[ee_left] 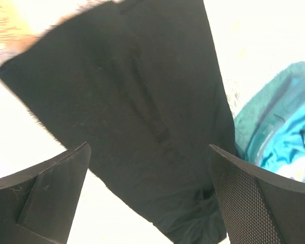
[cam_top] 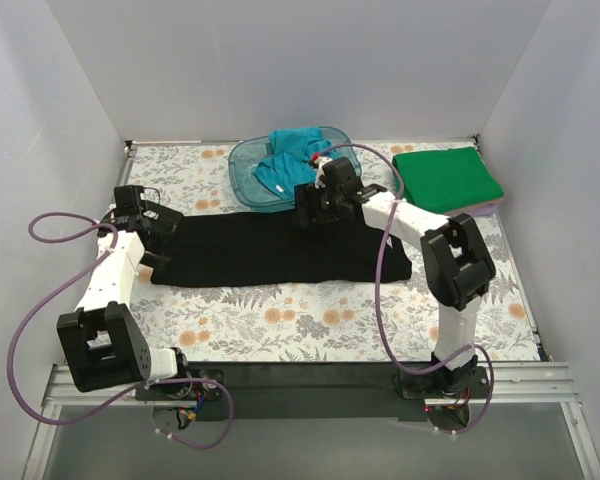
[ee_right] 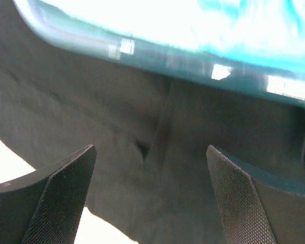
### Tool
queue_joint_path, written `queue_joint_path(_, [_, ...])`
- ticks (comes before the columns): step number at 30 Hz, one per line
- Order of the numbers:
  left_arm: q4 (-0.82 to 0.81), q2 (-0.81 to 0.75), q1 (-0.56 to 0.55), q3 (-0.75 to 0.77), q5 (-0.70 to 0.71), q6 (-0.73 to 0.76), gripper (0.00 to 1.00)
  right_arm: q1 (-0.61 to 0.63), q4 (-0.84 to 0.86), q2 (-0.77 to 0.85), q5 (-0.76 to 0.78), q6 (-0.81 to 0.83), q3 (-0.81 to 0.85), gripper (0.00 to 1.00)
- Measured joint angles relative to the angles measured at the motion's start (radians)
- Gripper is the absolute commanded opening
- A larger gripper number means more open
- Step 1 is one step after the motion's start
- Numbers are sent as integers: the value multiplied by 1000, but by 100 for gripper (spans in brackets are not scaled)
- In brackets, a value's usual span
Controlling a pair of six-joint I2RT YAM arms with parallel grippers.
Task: Fold and stack the t-shirts
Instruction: Fold the tshirt
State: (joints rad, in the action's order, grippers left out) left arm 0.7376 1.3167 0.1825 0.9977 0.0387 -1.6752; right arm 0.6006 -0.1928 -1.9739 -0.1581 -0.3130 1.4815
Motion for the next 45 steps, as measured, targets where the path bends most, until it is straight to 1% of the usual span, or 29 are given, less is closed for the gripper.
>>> queue_joint_path(4, [-56, 66, -11, 0, -61, 28, 98, 5, -2, 147, 44, -27, -179, 98])
queue_joint_path(6, [-84, 132, -45, 3, -80, 39, 98, 5, -15, 267, 80, -56, -327, 98])
queue_joint_path(8, [-104, 200, -85, 10, -97, 49, 98, -8, -17, 338, 113, -78, -431, 98])
queue_joint_path(10, [-134, 282, -128, 13, -111, 64, 98, -34, -28, 364, 135, -93, -497, 98])
queue_joint_path(12, [-148, 350, -159, 8, -126, 83, 98, -66, -34, 359, 158, -107, -539, 98])
queue_joint_path(14, [-163, 360, -165, 0, -129, 89, 98, -94, -43, 336, 174, -113, -553, 97])
queue_joint_path(20, [-253, 210, -165, -175, -92, 34, 98, -94, -39, 291, 220, -114, -509, 97])
queue_joint_path(25, [-273, 66, -165, -310, -104, -2, 98, -97, -39, 264, 240, -109, -479, 98])
queue_joint_path(29, [-253, -78, -208, -417, -112, -26, 98, -109, -56, 220, 246, -102, -426, 97])
queue_joint_path(34, [-233, -224, -318, -515, -138, -86, 98, -160, -60, 187, 240, -111, -384, 97])
queue_joint_path(38, [-244, -261, -409, -554, -169, -151, 98, -204, -68, 172, 237, -114, -365, 97])
queue_joint_path(41, [-264, -286, -476, -583, -193, -206, 98, -243, -85, 137, 232, -108, -317, 97])
queue_joint_path(45, [-296, -364, -629, -640, -235, -290, 98, -276, -100, 99, 226, -93, -265, 98])
